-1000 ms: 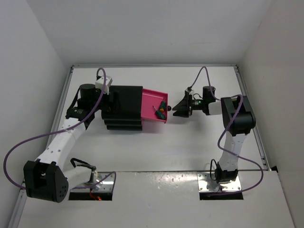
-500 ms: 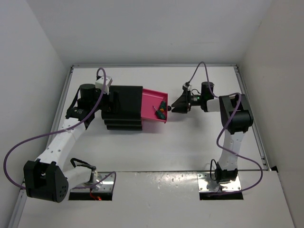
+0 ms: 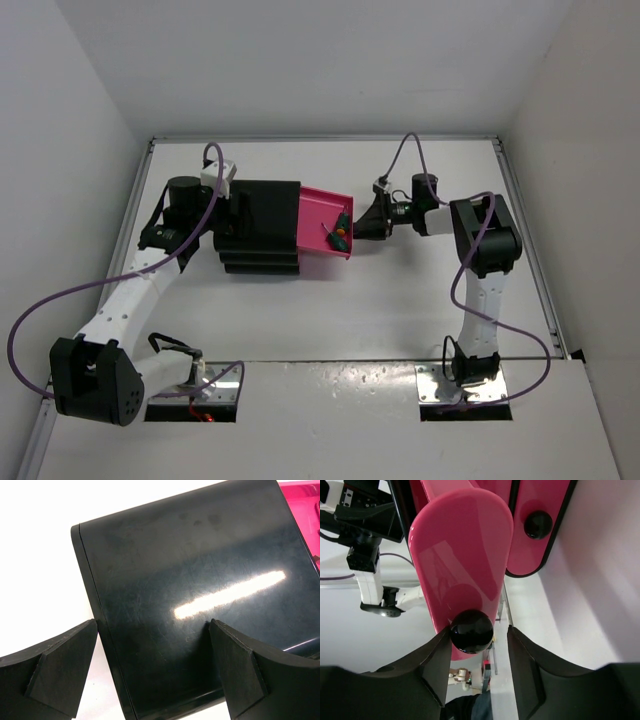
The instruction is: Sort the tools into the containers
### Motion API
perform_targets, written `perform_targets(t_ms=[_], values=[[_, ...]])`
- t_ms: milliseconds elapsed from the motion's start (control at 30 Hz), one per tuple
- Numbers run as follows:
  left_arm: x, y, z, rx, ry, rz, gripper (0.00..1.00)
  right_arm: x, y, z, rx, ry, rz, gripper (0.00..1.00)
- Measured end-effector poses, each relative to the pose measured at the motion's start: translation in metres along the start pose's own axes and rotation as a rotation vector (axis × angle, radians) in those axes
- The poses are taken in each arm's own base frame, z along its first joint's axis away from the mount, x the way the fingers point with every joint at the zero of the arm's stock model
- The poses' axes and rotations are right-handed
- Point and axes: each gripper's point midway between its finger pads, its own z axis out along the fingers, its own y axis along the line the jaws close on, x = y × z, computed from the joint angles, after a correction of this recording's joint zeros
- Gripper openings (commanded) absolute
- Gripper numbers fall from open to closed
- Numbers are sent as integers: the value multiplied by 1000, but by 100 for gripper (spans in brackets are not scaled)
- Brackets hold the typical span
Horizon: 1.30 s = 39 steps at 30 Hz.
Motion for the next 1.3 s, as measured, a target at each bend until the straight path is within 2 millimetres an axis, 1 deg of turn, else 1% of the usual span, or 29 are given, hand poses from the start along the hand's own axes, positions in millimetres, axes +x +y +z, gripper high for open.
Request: perform_targets(t_ms=[33, 67, 133, 167, 200, 300, 500, 633, 700, 767, 933, 1000, 1167, 1300], values=[[0, 0, 0, 0, 0, 0, 99, 1, 0, 1, -2, 5, 0, 43], [0, 0, 0, 0, 0, 0, 99, 1, 1, 2, -6, 11, -2, 37], [0, 0, 0, 0, 1, -1, 99, 1, 4, 2, -13, 20, -9, 30], [0, 0, 0, 0, 1, -1, 99, 0, 5, 2, -15, 22, -14, 22], [0, 0, 0, 0, 1, -1, 99, 0, 5, 2, -15, 21, -15, 19], [0, 0, 0, 0, 1, -1, 99, 0, 5, 2, -15, 21, -14, 13], [0, 0, 0, 0, 1, -1, 99, -5, 11, 2, 0, -2, -30, 9], [0, 0, 1, 0, 0, 0, 99, -12, 28, 7, 20, -27, -70, 8], [0, 0, 1, 0, -1, 0, 99, -17, 35, 15, 28, -29, -95, 8], [0, 0, 1, 0, -1, 0, 99, -16, 40, 24, 37, -23, -108, 7], [0, 0, 1, 1, -1, 0, 99, 0, 43, 52, 46, 32, -97, 7], [0, -1, 1, 5, -1, 0, 99, 3, 46, 59, 46, 47, -102, 7], [0, -1, 1, 7, -2, 0, 99, -1, 50, 75, 51, 60, -120, 7], [0, -1, 1, 8, -2, 1, 99, -5, 50, 91, 47, 83, -131, 7]])
